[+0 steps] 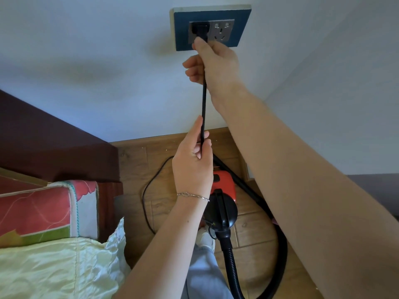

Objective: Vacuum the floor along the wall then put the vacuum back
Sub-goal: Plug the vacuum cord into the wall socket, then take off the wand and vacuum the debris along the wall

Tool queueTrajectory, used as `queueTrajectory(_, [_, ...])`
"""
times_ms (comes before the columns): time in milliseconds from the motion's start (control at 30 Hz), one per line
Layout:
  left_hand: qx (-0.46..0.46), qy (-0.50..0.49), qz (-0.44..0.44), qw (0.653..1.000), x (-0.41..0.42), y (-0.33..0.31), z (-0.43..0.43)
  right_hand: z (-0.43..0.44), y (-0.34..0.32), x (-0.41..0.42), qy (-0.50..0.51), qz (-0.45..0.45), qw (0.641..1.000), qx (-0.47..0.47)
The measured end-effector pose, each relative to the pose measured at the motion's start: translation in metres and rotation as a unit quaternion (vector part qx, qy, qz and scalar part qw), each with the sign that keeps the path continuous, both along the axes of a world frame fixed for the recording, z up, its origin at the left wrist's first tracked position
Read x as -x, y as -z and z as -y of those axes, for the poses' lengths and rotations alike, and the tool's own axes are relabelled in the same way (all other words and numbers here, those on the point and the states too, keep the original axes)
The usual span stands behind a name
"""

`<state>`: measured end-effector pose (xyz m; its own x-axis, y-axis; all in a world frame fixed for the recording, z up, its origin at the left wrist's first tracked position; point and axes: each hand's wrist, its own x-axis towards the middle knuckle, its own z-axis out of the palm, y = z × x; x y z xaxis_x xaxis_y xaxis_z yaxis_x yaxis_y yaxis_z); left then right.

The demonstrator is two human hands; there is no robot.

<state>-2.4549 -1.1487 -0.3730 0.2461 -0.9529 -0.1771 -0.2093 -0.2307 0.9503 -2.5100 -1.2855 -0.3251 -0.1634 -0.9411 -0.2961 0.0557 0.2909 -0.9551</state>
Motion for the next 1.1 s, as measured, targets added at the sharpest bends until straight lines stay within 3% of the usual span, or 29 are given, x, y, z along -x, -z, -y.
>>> queueTrajectory(100, [-0.002,0.022,0.045,0.999,0.001,0.002,-0.001,-0.025,0.006,0.006,-0.052,-0.049,0.997,-0.013])
queueTrajectory(233, [0.029,0.066,0.165,0.984,-0.001,0.002,-0.010,-0.089,0.028,0.029,-0.091,-0.180,0.979,-0.022])
queueTrajectory(367, [0.032,0.117,0.209,0.970,-0.008,0.003,-0.035,-0.163,0.061,0.059,-0.107,-0.287,0.951,-0.040])
queueTrajectory(533, [0.048,0.203,0.265,0.941,-0.010,0.021,-0.069,-0.243,0.091,0.076,-0.082,-0.340,0.930,-0.116])
queueTrajectory(767, [0.014,0.352,0.273,0.895,-0.005,0.047,-0.099,-0.315,0.120,0.062,0.015,-0.323,0.923,-0.210])
queueTrajectory(933, [0.037,0.442,0.272,0.854,-0.018,0.052,-0.112,-0.353,0.129,0.044,0.108,-0.297,0.918,-0.238])
queueTrajectory(1100, [0.017,0.478,0.281,0.832,-0.028,0.059,-0.129,-0.393,0.128,0.033,0.173,-0.282,0.903,-0.275])
